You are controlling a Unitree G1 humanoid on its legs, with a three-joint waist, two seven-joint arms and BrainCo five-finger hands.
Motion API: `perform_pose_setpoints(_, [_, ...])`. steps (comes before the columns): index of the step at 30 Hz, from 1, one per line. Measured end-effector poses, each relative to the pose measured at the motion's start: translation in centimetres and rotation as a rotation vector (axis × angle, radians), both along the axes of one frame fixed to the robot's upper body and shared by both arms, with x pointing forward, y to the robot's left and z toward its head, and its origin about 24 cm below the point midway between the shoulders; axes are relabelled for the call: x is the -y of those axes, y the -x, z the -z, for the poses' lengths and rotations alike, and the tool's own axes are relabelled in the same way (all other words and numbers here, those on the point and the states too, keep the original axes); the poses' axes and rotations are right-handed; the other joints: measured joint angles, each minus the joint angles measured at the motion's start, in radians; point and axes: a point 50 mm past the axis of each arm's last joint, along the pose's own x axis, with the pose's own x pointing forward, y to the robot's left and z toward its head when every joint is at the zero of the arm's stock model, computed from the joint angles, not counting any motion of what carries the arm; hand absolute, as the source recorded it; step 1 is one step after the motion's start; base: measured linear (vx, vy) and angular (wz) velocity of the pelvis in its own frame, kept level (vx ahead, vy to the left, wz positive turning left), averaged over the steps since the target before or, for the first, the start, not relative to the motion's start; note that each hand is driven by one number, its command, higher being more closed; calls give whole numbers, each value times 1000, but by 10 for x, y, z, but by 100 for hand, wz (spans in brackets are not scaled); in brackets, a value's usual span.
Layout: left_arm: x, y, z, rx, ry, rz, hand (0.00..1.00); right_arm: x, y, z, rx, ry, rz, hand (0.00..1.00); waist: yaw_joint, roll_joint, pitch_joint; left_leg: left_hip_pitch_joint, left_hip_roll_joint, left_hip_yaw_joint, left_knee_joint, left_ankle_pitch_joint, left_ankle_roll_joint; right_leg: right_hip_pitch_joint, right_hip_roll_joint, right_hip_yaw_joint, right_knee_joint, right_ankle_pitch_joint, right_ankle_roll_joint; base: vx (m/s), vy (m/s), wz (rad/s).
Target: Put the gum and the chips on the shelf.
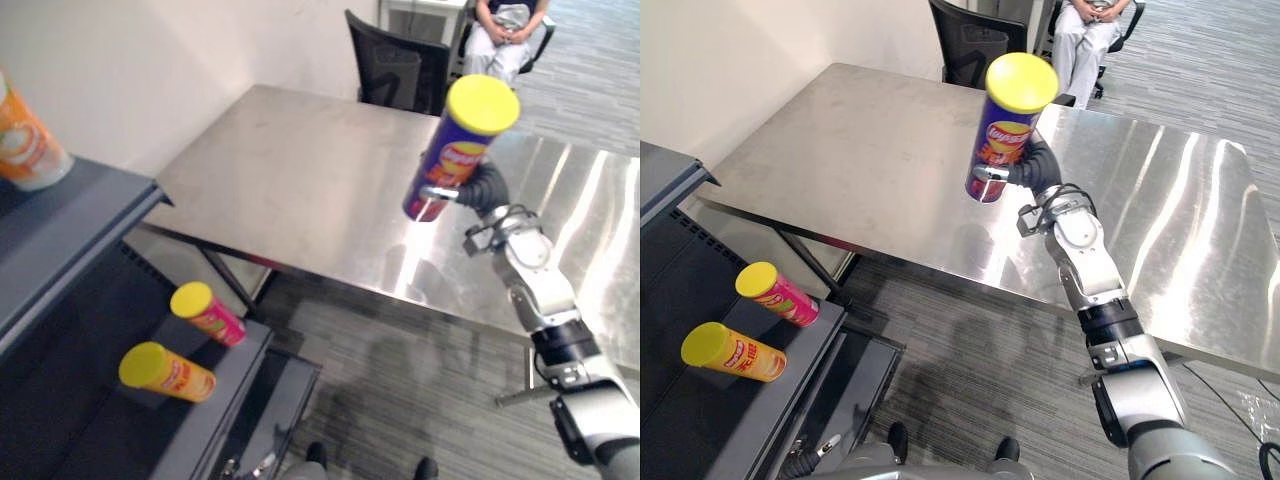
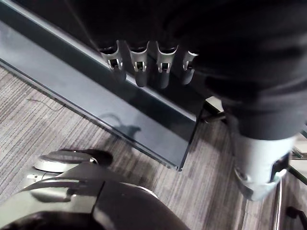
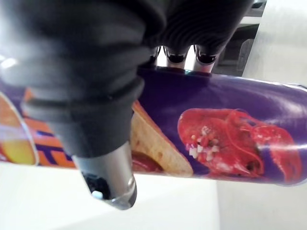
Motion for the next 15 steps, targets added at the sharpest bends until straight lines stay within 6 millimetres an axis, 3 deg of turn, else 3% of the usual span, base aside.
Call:
perform_pose_setpoints(7, [-3, 12, 1, -24, -7, -20, 0, 17, 23, 13, -4, -84, 25, 100, -36, -8, -39, 1, 4, 19, -1, -2, -2, -16, 3, 22, 1, 1, 2, -13, -1, -8])
perform_pose_setpoints(15, [-4, 15, 1, -34, -27, -41, 0, 31, 42, 26, -21, -102, 52, 100, -47, -14, -72, 1, 8, 40, 0, -4, -3, -31, 5, 43, 8, 3, 5, -3, 0, -7])
